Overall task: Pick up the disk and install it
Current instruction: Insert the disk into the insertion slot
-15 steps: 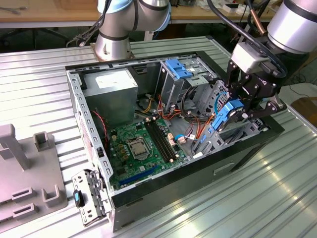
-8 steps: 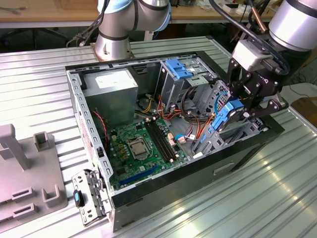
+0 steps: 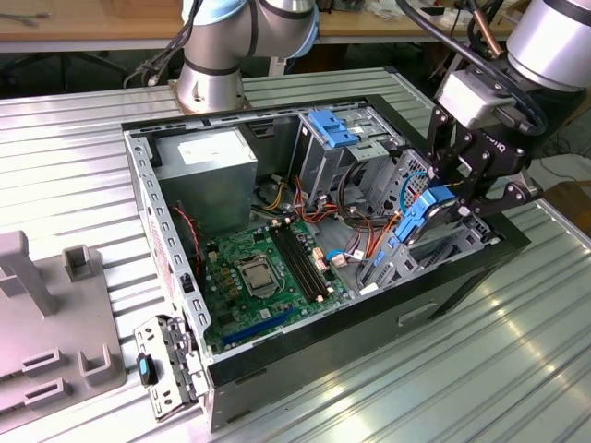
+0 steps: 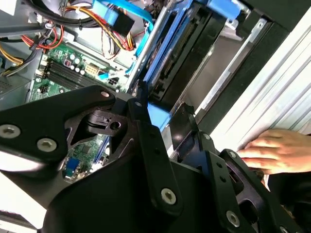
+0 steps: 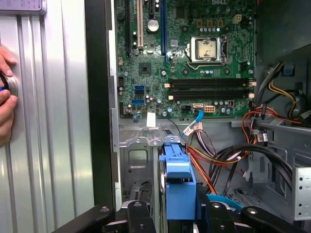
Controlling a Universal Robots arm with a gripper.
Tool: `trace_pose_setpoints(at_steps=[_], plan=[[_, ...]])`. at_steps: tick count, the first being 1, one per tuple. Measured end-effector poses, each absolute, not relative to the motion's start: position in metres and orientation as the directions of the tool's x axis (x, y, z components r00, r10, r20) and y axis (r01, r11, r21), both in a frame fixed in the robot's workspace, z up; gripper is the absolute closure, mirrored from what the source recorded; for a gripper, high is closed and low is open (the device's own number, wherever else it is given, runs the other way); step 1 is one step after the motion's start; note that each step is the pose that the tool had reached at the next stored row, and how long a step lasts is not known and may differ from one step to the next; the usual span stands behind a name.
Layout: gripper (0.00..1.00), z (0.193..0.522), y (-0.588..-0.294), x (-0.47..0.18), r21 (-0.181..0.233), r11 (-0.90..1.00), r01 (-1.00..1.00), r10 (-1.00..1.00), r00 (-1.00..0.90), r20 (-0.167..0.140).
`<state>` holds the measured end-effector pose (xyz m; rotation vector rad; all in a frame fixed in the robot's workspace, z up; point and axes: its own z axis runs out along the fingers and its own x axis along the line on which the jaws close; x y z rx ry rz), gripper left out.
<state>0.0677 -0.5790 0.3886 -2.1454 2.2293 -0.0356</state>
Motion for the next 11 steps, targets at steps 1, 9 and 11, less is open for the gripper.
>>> trace_pose_setpoints(at_steps=[1, 9, 11], plan=[[0.56, 0.388, -0.579, 0.071, -0.050, 0.039, -0.998, -0.999, -0.038, -0.018], [0.56, 0.391, -0.578, 0.083, -0.042, 0.040, -0.998, -0.999, -0.039, -0.017], [0.56, 0.391, -0.578, 0.085, -0.041, 0.040, -0.998, -0.999, -0.039, -0.017]])
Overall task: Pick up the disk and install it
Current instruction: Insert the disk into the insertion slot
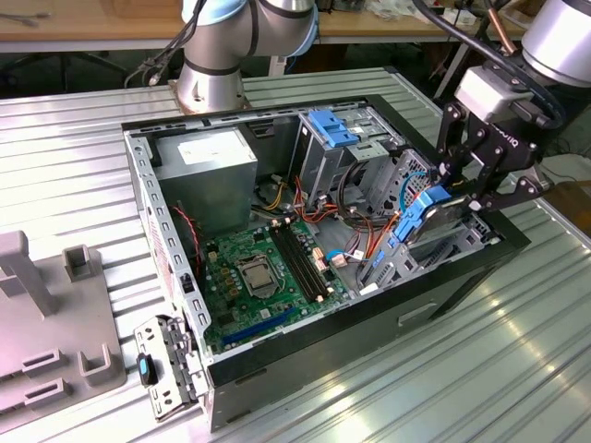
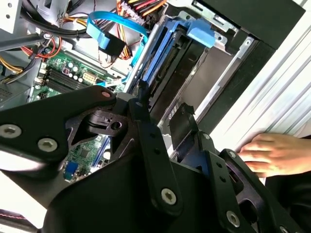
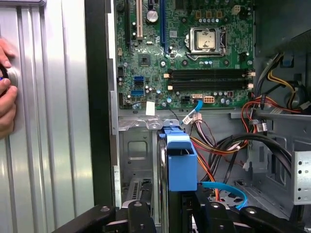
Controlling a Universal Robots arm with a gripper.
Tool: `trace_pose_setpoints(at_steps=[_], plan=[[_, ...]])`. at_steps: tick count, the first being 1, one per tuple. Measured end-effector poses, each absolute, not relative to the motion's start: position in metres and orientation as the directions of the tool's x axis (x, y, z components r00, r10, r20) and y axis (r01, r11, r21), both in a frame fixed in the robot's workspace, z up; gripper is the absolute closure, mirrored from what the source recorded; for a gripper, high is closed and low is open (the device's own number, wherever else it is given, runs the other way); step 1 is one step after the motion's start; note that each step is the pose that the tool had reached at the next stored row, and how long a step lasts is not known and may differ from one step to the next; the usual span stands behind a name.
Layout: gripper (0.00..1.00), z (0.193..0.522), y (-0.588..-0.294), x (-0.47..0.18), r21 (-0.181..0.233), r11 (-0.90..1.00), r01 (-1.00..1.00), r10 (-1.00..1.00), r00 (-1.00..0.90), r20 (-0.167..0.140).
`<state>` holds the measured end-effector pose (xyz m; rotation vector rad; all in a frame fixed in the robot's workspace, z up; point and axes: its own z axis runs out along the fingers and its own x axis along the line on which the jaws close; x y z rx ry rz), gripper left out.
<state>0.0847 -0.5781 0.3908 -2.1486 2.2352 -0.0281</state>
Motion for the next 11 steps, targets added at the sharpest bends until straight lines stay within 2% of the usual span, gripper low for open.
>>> trace_pose_setpoints(at_steps=[11], plan=[[0.56, 0.407, -0.578, 0.087, -0.029, 0.040, -0.999, -0.999, -0.039, -0.016]])
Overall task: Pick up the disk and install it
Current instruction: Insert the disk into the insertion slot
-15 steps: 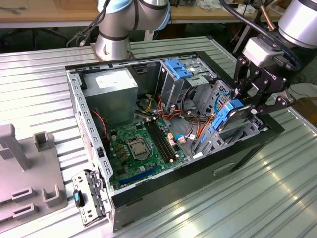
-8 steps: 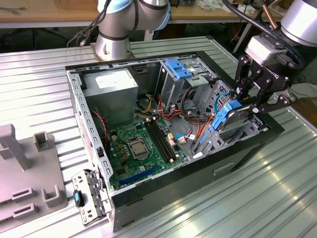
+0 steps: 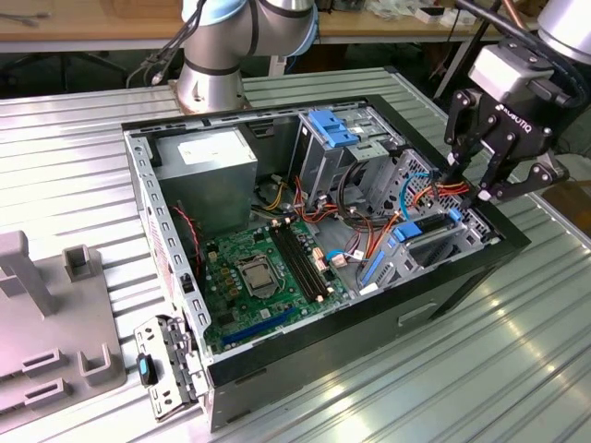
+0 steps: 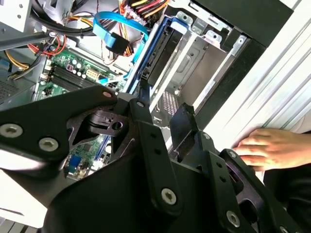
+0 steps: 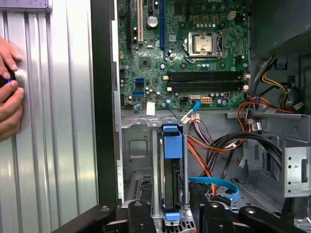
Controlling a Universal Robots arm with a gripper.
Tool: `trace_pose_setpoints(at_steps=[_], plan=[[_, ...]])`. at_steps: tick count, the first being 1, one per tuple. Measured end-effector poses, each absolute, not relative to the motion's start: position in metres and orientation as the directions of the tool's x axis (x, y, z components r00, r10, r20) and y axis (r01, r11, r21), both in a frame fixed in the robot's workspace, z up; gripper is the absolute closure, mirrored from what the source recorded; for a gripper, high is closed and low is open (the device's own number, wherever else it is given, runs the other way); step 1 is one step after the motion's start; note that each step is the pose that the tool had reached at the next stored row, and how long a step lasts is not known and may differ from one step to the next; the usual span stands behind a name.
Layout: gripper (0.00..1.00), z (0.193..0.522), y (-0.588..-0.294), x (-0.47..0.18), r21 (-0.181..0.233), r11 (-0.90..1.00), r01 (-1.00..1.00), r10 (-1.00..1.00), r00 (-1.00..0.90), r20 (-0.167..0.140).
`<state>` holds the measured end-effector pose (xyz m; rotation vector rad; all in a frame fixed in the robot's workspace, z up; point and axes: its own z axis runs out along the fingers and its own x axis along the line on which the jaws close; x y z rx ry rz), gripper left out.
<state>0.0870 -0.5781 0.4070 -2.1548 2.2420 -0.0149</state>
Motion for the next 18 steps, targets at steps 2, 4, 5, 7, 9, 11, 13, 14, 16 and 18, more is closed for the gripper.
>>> trace_pose_setpoints(at_steps=[2, 4, 5, 7, 9, 11, 13, 14, 16, 18], plan=[[0.56, 0.407, -0.578, 0.087, -0.029, 0.040, -0.999, -0.999, -0.039, -0.016], [0.58, 0.407, -0.578, 0.088, -0.029, 0.040, -0.999, -0.999, -0.039, -0.016], [0.64, 0.407, -0.578, 0.088, -0.029, 0.040, -0.999, -0.999, -0.039, -0.016], [0.76, 0.406, -0.578, 0.090, -0.029, 0.040, -0.999, -0.999, -0.039, -0.016], [0.89, 0.406, -0.578, 0.091, -0.029, 0.040, -0.999, -0.999, -0.039, -0.016], [0.89, 0.402, -0.578, 0.092, -0.029, 0.040, -0.999, -0.999, -0.039, -0.017], [0.89, 0.394, -0.578, 0.093, -0.029, 0.040, -0.999, -0.999, -0.039, -0.017], [0.89, 0.392, -0.578, 0.093, -0.029, 0.040, -0.999, -0.999, -0.039, -0.017], [0.89, 0.390, -0.578, 0.093, -0.029, 0.040, -0.999, -0.999, -0.039, -0.017], [0.89, 0.390, -0.578, 0.093, -0.029, 0.040, -0.999, -0.999, -0.039, -0.018]])
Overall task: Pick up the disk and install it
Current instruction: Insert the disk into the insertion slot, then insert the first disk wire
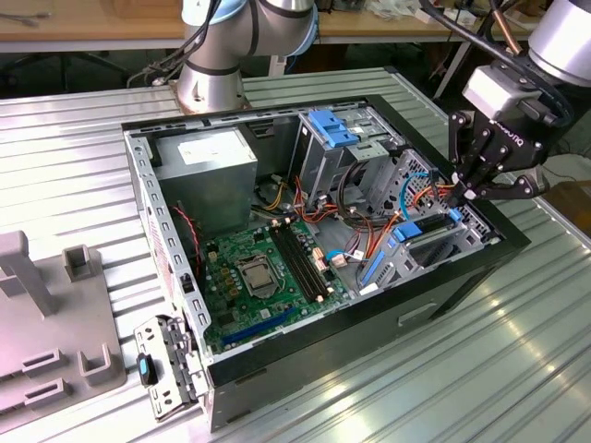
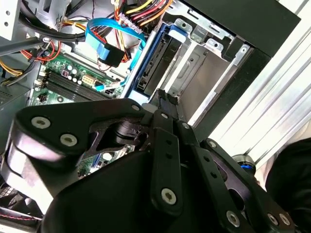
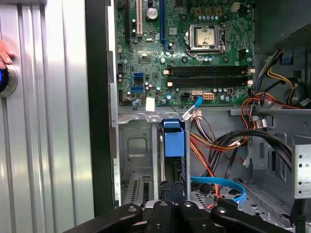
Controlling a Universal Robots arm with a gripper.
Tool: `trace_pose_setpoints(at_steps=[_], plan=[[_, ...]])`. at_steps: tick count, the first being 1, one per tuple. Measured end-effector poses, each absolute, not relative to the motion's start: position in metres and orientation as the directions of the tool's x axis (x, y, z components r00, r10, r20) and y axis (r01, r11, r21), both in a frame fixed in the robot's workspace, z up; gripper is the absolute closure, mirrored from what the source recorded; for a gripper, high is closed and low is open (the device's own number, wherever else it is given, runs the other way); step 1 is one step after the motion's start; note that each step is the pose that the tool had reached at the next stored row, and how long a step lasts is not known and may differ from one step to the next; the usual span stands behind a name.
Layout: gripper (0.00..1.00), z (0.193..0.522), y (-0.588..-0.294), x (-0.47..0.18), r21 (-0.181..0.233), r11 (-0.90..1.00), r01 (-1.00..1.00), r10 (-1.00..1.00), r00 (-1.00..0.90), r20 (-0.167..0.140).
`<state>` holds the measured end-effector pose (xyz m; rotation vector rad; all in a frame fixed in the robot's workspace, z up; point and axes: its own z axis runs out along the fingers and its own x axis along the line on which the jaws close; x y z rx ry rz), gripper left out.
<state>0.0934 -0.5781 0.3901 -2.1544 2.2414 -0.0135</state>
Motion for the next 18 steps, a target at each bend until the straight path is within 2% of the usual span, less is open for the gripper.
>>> trace_pose_setpoints(at_steps=[7, 12, 18], plan=[[0.89, 0.390, -0.578, 0.096, -0.029, 0.040, -0.999, -0.999, -0.039, -0.018], [0.89, 0.389, -0.578, 0.132, -0.029, 0.040, -0.999, -0.999, -0.039, -0.018], [0.89, 0.386, -0.563, 0.148, -0.028, 0.008, -1.000, -1.000, -0.007, -0.016]])
